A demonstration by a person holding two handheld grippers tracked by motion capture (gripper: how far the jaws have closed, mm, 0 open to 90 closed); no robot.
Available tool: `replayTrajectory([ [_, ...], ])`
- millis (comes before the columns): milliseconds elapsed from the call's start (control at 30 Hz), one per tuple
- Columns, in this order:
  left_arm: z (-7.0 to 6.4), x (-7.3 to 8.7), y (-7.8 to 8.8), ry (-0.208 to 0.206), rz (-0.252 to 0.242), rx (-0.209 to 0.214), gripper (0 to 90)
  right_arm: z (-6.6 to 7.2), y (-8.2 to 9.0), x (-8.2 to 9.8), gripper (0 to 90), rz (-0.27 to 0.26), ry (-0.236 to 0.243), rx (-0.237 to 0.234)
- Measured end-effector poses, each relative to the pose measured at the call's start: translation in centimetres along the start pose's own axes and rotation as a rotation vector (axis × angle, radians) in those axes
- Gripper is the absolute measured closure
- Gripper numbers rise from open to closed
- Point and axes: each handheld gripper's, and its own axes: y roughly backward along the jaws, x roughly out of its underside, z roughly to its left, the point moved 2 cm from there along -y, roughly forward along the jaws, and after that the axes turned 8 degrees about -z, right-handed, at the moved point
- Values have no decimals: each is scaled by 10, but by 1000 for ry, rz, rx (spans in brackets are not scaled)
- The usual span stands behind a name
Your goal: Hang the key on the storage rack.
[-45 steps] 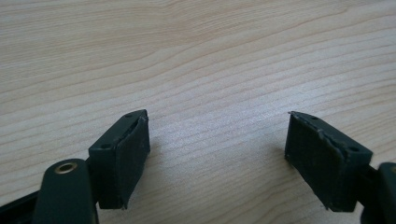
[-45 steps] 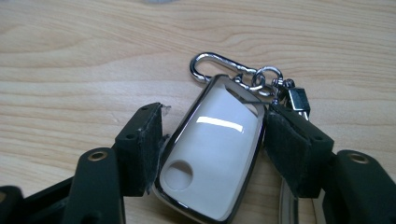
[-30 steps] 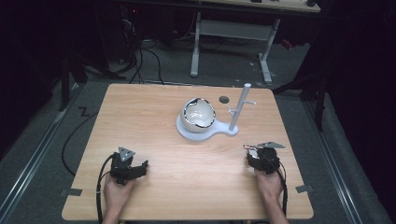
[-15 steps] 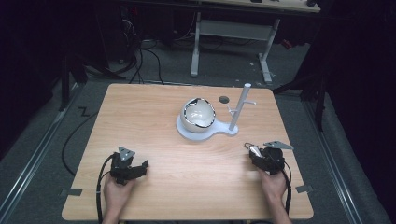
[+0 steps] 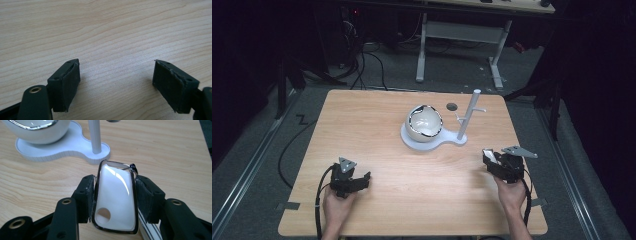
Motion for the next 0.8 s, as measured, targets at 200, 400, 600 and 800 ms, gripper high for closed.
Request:
replayTrajectory([
  [200, 0, 0, 0, 0, 0, 0, 224, 0, 13, -18, 511, -43, 22, -8],
  [400, 0, 0, 0, 0, 0, 0, 224, -3, 21, -30, 511, -76, 24, -17],
  [600, 0, 0, 0, 1, -1, 1, 225, -5, 27, -38, 512, -100, 17, -36],
  [800, 0, 0, 0, 1, -1, 2, 226, -6, 34, -47, 512, -113, 32, -41],
])
